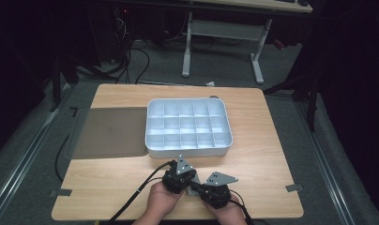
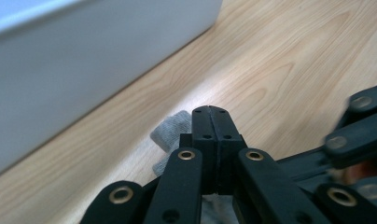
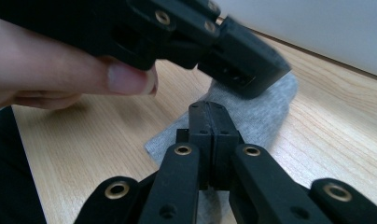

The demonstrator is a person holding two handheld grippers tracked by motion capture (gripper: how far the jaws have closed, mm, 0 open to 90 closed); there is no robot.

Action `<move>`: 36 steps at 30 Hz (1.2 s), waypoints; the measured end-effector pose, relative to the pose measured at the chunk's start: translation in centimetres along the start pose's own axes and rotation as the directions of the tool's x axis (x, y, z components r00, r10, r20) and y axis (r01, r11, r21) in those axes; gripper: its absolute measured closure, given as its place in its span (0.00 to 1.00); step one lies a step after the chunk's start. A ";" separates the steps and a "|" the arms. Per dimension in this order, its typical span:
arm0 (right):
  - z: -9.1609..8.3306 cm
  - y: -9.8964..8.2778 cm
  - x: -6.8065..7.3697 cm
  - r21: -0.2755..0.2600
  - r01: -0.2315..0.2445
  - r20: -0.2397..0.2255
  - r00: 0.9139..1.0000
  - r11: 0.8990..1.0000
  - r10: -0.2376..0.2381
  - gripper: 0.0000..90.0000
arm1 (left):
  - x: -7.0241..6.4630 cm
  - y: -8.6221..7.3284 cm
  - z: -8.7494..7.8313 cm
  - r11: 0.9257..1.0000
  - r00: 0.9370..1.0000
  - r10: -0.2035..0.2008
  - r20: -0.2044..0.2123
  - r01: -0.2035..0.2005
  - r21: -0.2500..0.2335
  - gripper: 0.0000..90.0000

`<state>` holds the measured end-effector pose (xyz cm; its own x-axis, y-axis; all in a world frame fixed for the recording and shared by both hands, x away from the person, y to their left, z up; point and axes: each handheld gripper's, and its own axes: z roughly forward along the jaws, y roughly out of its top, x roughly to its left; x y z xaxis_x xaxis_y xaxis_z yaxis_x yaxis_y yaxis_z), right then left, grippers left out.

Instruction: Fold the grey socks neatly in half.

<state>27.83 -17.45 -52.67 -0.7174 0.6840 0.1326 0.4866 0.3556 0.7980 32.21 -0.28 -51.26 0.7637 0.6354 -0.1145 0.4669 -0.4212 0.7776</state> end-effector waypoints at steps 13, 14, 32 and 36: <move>-0.6 -0.3 0.8 0.031 0.044 -0.035 0.998 0.999 -0.043 1.00 | 0.0 -0.7 0.0 1.000 1.000 0.018 -0.006 -0.019 -0.019 1.00; -0.6 -0.4 0.7 0.030 0.041 -0.034 0.999 0.999 -0.040 1.00 | 0.1 -0.8 0.0 1.000 1.000 0.017 -0.003 -0.017 -0.022 1.00; -0.4 -0.7 0.4 0.040 0.030 -0.031 0.999 0.999 -0.028 1.00 | 1.0 -1.8 -1.4 0.999 0.999 0.022 -0.035 -0.024 -0.047 1.00; -0.8 -0.5 0.2 0.026 0.018 -0.045 0.999 0.999 -0.017 0.98 | 1.0 -1.9 -1.4 0.998 0.999 0.023 -0.036 -0.025 -0.057 1.00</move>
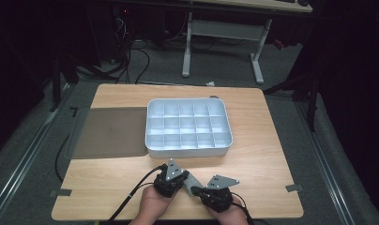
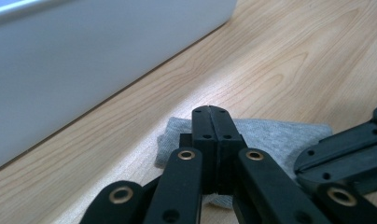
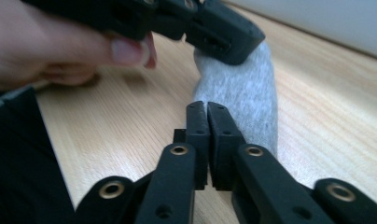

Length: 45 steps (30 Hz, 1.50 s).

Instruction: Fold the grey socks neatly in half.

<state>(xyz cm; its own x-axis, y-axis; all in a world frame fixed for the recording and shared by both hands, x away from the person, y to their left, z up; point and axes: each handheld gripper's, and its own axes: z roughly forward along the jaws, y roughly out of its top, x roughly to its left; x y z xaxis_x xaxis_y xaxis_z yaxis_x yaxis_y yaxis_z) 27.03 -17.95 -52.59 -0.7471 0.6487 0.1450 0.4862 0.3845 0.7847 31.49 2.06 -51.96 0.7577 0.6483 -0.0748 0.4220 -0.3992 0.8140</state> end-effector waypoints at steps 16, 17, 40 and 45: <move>0.3 3.4 -2.3 0.116 -0.117 0.042 0.993 0.986 0.112 0.60 | 0.5 -0.2 0.1 0.999 0.999 -0.011 0.035 0.012 -0.034 0.99; 0.5 3.3 -2.3 0.125 -0.124 0.046 0.992 0.984 0.119 0.58 | 0.5 -0.2 0.1 0.999 0.999 -0.012 0.039 0.013 -0.035 0.99; 1.7 2.6 -2.3 0.119 -0.179 0.023 0.984 0.977 0.177 0.56 | 3.6 -1.8 -3.4 0.997 0.997 -0.071 -0.008 0.071 -0.013 0.81; 1.8 2.6 -2.1 0.123 -0.182 0.017 0.983 0.976 0.181 0.56 | 2.6 -1.8 -2.1 0.999 0.999 -0.049 0.016 0.049 0.018 0.84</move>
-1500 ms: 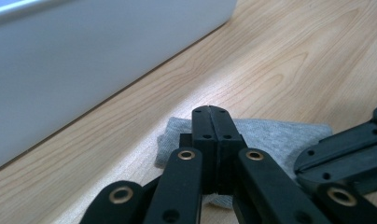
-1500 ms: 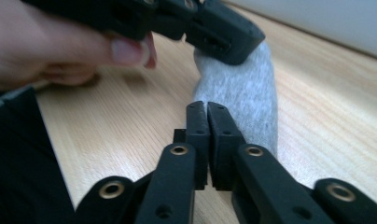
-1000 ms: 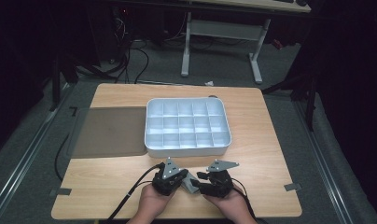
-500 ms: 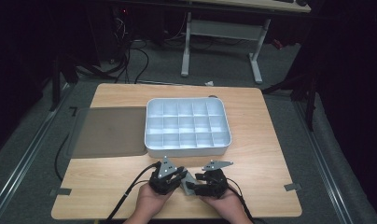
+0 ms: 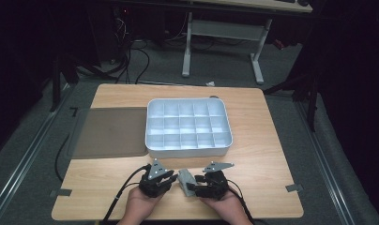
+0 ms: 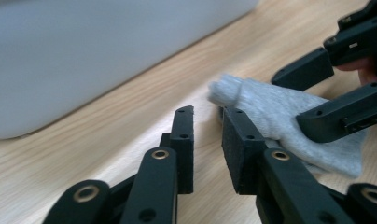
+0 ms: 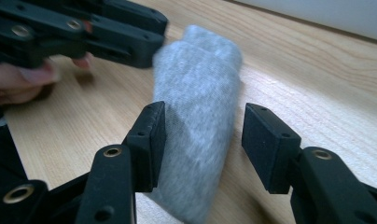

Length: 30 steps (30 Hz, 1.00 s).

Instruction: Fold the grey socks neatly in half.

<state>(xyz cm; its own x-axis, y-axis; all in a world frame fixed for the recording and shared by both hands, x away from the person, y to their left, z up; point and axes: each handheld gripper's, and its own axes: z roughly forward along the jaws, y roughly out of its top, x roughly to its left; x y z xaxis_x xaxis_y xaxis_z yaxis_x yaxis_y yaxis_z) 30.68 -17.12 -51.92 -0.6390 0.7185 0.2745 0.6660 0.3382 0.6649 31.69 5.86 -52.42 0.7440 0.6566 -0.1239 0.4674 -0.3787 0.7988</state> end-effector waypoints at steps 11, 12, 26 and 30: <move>0.3 0.1 0.0 0.016 -0.023 -0.019 1.000 1.000 0.023 0.54 | -0.3 0.1 0.5 1.000 1.000 0.019 0.018 -0.019 0.006 0.85; 0.3 0.1 0.0 0.017 -0.026 -0.019 0.999 1.000 0.026 0.54 | -0.3 0.1 0.4 1.000 1.000 0.017 0.017 -0.017 0.005 0.84; 0.4 0.4 0.5 0.059 -0.006 -0.036 0.999 0.998 0.008 0.56 | -0.3 -1.2 -1.3 0.998 0.999 0.049 0.004 -0.049 0.026 0.85; 0.6 0.7 0.7 0.071 0.006 -0.053 0.999 0.997 -0.002 0.58 | 0.9 -1.2 -2.4 1.000 0.999 0.026 -0.028 -0.026 0.004 0.83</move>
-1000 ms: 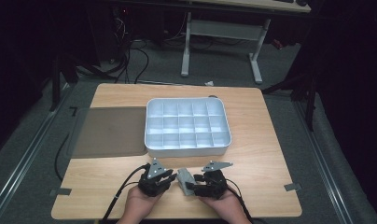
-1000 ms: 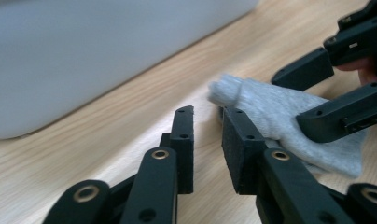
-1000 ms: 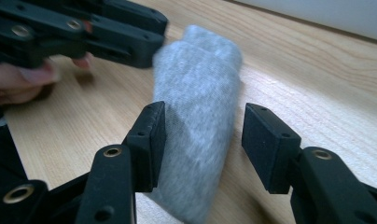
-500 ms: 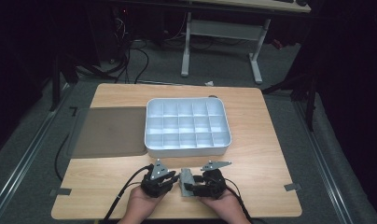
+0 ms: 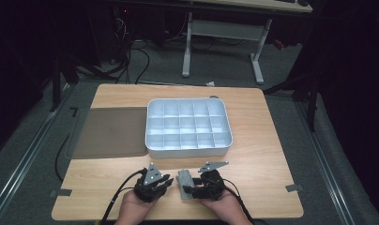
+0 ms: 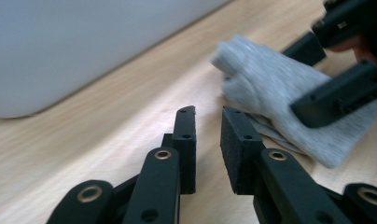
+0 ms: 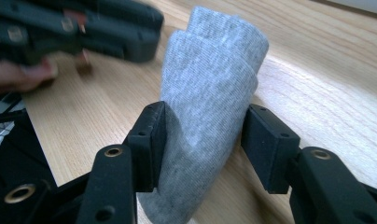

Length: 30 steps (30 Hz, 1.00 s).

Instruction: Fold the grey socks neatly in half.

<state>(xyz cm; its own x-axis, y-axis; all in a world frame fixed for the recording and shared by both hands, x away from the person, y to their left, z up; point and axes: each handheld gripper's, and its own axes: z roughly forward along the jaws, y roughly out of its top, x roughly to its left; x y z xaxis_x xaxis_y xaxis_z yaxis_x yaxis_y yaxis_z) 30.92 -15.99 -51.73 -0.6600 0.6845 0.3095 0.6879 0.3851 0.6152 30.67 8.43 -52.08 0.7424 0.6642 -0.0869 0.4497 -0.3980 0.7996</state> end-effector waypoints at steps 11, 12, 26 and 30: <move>0.2 0.2 0.5 0.011 0.039 -0.031 0.999 0.999 -0.039 0.73 | 2.8 -1.9 -2.1 0.999 0.994 -0.046 -0.102 0.044 -0.020 0.77; 0.2 0.2 0.5 0.011 0.041 -0.030 0.999 0.999 -0.041 0.74 | 2.9 -1.9 -2.3 0.999 0.993 -0.047 -0.110 0.044 -0.024 0.76; -1.8 0.9 0.4 0.024 0.095 0.094 0.991 0.995 -0.097 0.79 | 4.2 -2.7 -3.1 0.996 0.982 -0.084 -0.168 0.077 -0.050 0.62; -2.7 0.9 -0.4 0.039 0.079 0.143 0.986 0.996 -0.084 0.79 | 4.3 -2.7 -3.1 0.996 0.981 -0.088 -0.171 0.081 -0.049 0.60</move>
<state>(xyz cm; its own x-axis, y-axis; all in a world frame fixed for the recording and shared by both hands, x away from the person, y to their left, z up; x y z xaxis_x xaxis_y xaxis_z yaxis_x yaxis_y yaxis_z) 30.99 -17.58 -49.32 -0.6655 0.7313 0.1494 0.6446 0.4621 0.6091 31.09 14.28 -52.78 0.6041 0.7951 -0.0538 0.4831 -0.3116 0.8182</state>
